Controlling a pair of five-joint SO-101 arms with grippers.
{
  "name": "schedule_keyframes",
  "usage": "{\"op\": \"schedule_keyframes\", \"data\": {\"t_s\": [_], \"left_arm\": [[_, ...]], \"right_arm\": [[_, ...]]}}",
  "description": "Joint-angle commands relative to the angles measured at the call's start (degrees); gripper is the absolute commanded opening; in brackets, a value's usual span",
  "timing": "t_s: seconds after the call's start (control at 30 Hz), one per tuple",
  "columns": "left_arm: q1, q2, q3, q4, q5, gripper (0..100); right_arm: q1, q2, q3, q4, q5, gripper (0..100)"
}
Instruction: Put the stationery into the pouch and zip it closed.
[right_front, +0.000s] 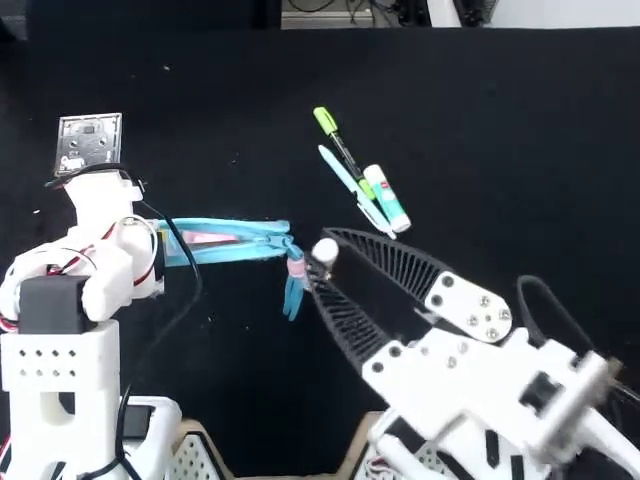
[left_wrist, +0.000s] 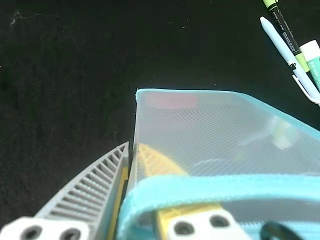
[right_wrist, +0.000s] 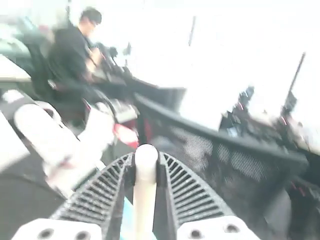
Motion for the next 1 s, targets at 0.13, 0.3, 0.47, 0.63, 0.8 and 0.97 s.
{"op": "schedule_keyframes", "data": {"t_s": [0.13,0.3,0.47,0.63,0.8,0.97], "left_arm": [[-0.4,0.4,1.8,-0.4,0.4,3],[-0.3,0.4,1.8,-0.4,0.4,3],[-0.3,0.4,1.8,-0.5,0.4,3],[-0.3,0.4,1.8,-0.5,0.4,3],[-0.3,0.4,1.8,-0.5,0.4,3],[-0.6,0.4,1.8,-0.5,0.4,3]], "right_arm": [[-2.6,-0.2,7.7,-17.7,-0.4,1.1],[-2.6,-0.2,15.2,-25.8,-0.4,1.1],[-2.6,-0.1,17.9,-29.4,-0.7,1.1],[-2.6,-0.1,18.9,-29.5,-0.7,1.1],[-2.6,1.0,24.3,-31.8,-0.8,1.1],[-2.6,3.9,27.4,-35.4,-0.8,1.1]]}}
